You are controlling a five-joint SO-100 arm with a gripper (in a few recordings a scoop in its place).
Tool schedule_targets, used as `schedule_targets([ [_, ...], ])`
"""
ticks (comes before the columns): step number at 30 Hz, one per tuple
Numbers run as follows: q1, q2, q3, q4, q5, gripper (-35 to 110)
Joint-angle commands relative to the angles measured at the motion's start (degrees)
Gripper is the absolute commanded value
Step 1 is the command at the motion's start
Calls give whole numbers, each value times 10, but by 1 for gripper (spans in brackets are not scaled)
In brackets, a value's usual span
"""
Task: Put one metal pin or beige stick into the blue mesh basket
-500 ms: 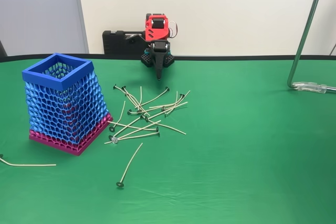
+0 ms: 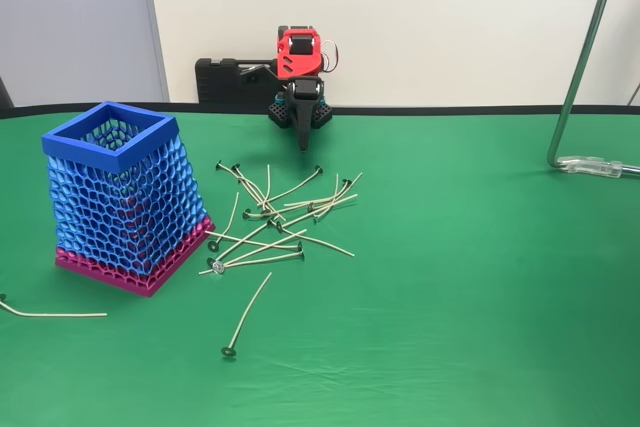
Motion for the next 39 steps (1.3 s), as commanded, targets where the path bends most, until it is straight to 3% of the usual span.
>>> schedule_targets([
  [1, -4, 4, 3, 2, -4, 1],
  [39, -14, -9, -32, 36, 14, 1],
])
